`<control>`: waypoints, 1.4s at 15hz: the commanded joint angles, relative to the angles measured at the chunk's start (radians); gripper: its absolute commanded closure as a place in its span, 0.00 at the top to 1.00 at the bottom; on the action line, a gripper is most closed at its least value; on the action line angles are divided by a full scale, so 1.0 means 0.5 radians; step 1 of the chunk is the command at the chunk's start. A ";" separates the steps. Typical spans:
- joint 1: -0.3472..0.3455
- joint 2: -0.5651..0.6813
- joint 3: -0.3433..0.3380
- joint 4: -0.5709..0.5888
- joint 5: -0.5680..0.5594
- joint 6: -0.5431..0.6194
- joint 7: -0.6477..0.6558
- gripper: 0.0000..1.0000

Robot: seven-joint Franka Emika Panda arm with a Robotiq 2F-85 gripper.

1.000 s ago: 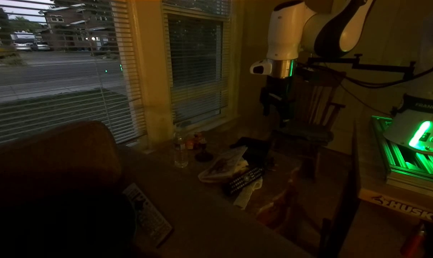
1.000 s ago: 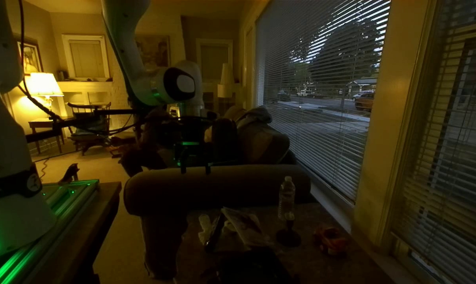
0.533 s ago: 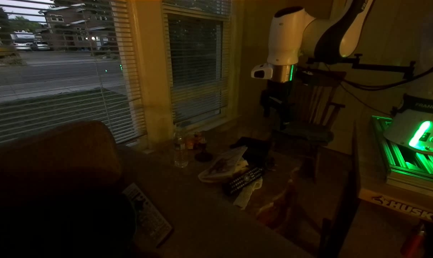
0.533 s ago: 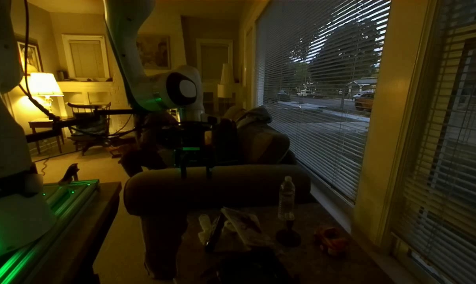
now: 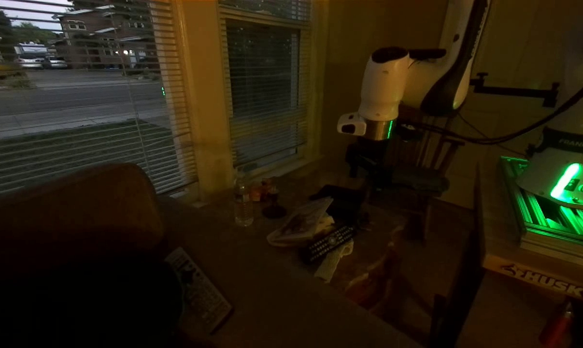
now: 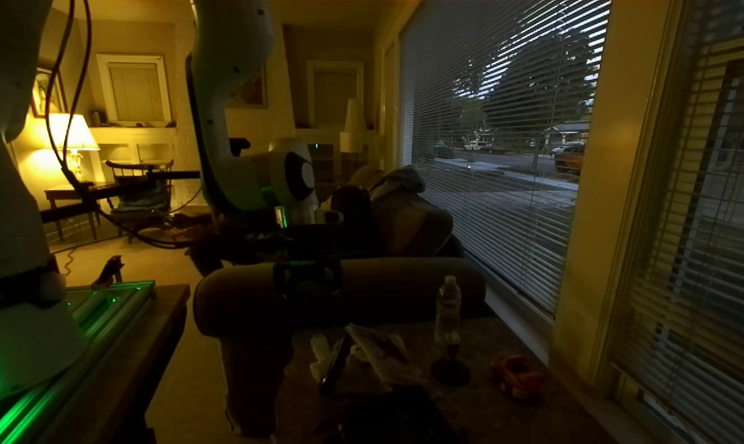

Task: Remove the black remote from the table and put it on the armrest of the couch

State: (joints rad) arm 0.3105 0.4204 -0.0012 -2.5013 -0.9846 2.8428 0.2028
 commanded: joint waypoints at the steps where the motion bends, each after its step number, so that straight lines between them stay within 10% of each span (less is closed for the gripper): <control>1: 0.216 0.208 -0.144 0.171 -0.277 -0.003 0.371 1.00; 12: 0.607 0.665 -0.357 0.467 -0.584 0.071 1.037 1.00; 21: 0.682 0.924 -0.546 0.791 -1.295 0.419 1.569 1.00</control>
State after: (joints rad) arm 0.6399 0.8267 -0.2602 -2.1719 -1.5281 3.0057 0.8844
